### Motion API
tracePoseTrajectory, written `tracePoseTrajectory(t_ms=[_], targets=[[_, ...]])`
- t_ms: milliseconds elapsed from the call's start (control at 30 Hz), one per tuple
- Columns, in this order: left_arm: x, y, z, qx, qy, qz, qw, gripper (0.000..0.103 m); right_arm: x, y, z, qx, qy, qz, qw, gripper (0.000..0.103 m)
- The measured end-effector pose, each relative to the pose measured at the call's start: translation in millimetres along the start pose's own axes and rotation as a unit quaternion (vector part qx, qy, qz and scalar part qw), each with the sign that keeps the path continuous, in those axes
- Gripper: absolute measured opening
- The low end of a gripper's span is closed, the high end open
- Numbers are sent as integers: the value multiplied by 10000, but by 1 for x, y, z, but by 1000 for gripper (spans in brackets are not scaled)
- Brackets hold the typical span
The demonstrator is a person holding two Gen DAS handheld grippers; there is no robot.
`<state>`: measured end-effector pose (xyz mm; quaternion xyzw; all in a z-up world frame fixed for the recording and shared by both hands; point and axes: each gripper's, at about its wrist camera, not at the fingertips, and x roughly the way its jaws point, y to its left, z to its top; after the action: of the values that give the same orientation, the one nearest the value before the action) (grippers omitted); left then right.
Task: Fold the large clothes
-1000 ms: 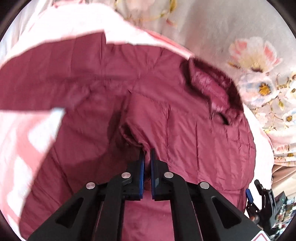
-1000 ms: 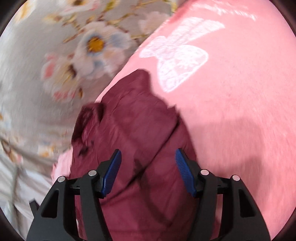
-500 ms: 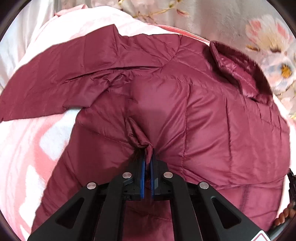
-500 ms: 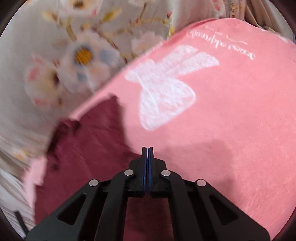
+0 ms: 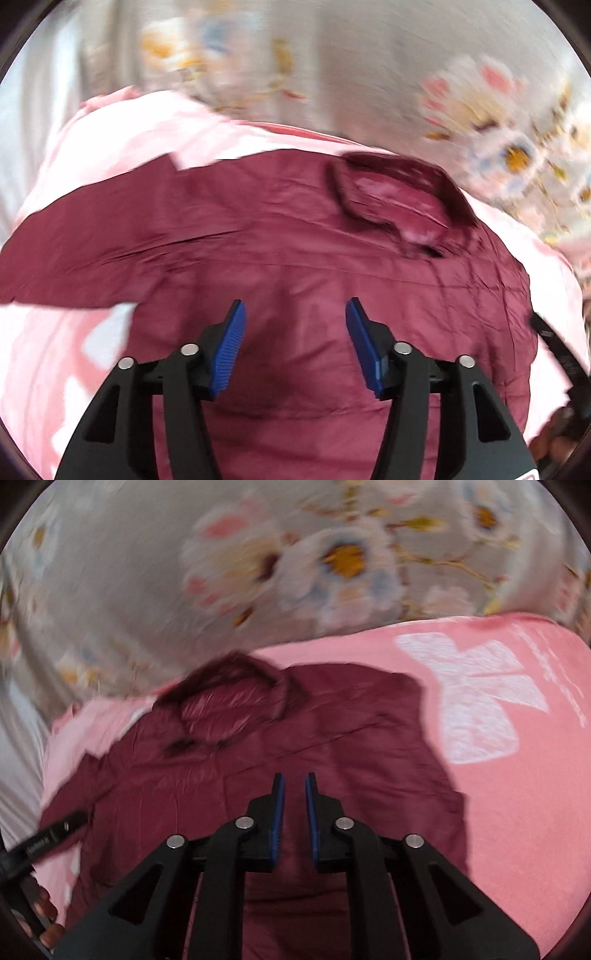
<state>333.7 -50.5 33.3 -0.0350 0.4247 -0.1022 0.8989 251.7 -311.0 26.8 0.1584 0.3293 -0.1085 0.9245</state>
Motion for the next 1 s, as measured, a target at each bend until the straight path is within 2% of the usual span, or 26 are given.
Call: tracePoseTrajectory(t_ms=[133,233,433,667,767,800,833,867,1000], targets=[[37,-21,-14,233,333,-41,9992,57,41,3,-30,-290,524,-497,9970,11],[55,-21,-35,235,567,-77,9981,57,40,-8,-49,-238,582,-511,9967,11],[47,-18,-51,525,249,50,9983,61,29,-16,-60,-231,537,-558,9967,11],[49,-24,-46,745,126,368,9965,63,33,-12,-59,-323,454,-691,9960,11],[49,-25,-48,749,112,389,9964,64,30,-15,-56,-157,473,-595,9970,12],[48,-25,-47,742,109,400,9964,65,25,-17,-51,60,487,-429,9979,16],[47,-24,-47,704,115,395,9967,66,18,-20,-41,334,418,-128,9985,17],[44,-22,-48,668,124,369,9970,67,14,-19,-32,417,323,-8,9986,17],[38,-20,-52,564,208,281,9978,68,20,6,11,-19,100,-154,9998,21]])
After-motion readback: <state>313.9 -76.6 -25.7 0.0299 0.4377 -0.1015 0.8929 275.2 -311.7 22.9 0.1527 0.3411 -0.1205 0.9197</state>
